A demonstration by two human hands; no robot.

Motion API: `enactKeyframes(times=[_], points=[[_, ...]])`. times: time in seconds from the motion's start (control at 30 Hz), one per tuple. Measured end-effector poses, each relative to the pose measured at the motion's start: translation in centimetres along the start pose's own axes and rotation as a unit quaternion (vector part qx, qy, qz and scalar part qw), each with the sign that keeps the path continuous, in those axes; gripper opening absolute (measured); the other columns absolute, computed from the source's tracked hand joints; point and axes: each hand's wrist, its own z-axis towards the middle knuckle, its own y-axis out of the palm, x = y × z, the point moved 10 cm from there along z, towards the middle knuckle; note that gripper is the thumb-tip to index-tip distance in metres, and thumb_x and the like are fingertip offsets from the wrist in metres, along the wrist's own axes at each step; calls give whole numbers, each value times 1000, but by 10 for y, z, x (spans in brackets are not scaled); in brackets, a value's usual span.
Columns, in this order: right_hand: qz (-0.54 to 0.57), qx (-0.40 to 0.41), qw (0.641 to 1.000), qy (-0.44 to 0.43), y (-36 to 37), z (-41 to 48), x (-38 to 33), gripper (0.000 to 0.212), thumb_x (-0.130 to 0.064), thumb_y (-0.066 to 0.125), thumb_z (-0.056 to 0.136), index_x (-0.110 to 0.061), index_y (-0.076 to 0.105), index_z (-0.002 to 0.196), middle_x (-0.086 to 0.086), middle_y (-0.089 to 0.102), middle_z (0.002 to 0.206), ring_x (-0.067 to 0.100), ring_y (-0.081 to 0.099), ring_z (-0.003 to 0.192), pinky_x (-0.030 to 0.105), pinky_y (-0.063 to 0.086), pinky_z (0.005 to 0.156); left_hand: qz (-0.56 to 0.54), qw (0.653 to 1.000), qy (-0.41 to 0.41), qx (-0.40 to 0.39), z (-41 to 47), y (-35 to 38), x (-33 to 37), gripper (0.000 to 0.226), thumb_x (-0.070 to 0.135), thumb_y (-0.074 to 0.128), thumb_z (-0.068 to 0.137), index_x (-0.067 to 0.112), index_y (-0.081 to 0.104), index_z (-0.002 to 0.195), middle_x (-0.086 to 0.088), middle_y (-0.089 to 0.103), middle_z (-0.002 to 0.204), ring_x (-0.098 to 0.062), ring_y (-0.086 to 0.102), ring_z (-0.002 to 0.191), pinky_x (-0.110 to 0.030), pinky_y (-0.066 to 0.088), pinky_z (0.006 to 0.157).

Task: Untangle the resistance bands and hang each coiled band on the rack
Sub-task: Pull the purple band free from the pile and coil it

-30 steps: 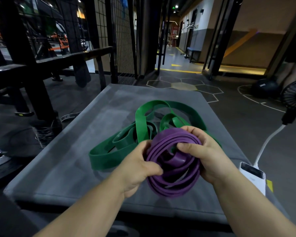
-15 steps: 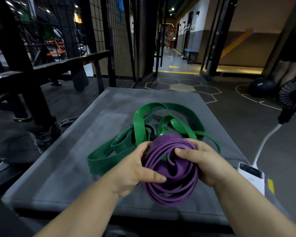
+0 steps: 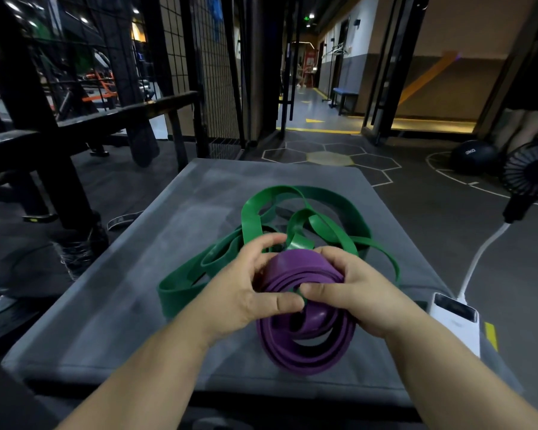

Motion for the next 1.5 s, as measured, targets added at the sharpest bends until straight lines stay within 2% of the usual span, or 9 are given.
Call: enactKeyframes(times=[0.13, 0.23, 0.5, 0.63, 0.77, 0.97, 1.2, 1.33, 1.5], points=[[-16, 15, 1000, 6, 5, 0, 2, 66, -30, 86, 49, -15, 60, 108, 11, 72, 93, 27, 70, 81, 41, 57, 78, 98, 995, -5, 34, 0, -3, 4, 73, 44, 90, 47, 37, 57, 111, 8, 70, 107, -14, 69, 98, -42, 55, 91], [17, 44, 999, 25, 0, 1, 6, 79, -27, 88, 41, -23, 49, 110, 9, 70, 91, 24, 70, 74, 38, 54, 72, 105, 994, -40, 7, -1, 6, -5, 72, 42, 88, 46, 33, 58, 110, 8, 72, 104, -12, 69, 97, -38, 55, 91], [83, 23, 996, 26, 0, 0, 6, 82, -22, 86, 44, -16, 49, 118, 10, 66, 107, 19, 70, 87, 28, 56, 75, -112, 989, -49, 81, -1, 1, -20, 61, 25, 78, 54, 3, 64, 110, -19, 71, 98, -28, 68, 88, -38, 54, 83], [62, -22, 996, 53, 9, -7, 15, 76, -17, 84, 49, -13, 57, 119, 6, 74, 105, 20, 71, 97, 28, 57, 79, -196, 966, -35, 165, -1, -23, -22, 51, 15, 75, 58, -1, 62, 105, -16, 69, 86, -29, 65, 81, -40, 52, 77], [62, 15, 993, 96, 9, -5, 28, 70, -18, 86, 50, -11, 64, 116, 16, 72, 108, 31, 70, 99, 48, 50, 97, -228, 956, -29, 181, -2, -30, -22, 46, 12, 74, 58, 1, 63, 101, -14, 68, 83, -30, 65, 79, -39, 50, 75], [103, 19, 991, 89, 17, -5, 28, 56, -11, 81, 60, -9, 66, 114, 13, 75, 103, 27, 72, 95, 27, 57, 75, -231, 956, -19, 180, -4, -28, -21, 56, 11, 71, 67, -6, 57, 118, -25, 67, 101, -36, 67, 89, -42, 54, 78], [98, 43, 991, 79, 12, -1, 30, 61, -5, 82, 56, -4, 66, 114, 17, 74, 103, 31, 72, 94, 32, 57, 77, -241, 952, -10, 188, -4, -31, -20, 62, 14, 77, 63, -5, 57, 119, -23, 69, 100, -35, 68, 89, -42, 53, 78], [100, 46, 993, 53, 13, 0, 25, 28, -2, 74, 57, -10, 77, 84, 17, 74, 86, 26, 72, 77, 27, 56, 69, -229, 956, -19, 182, -3, -31, -24, 63, 20, 79, 60, -3, 59, 116, -21, 69, 100, -35, 67, 91, -45, 53, 82], [94, 73, 992, 38, 8, 0, 23, 20, -4, 67, 56, -10, 75, 73, 15, 72, 76, 24, 69, 68, 28, 56, 64, -226, 957, -26, 178, -2, -29, -27, 63, 23, 79, 59, -3, 61, 114, -21, 68, 99, -35, 66, 91, -48, 51, 87]])
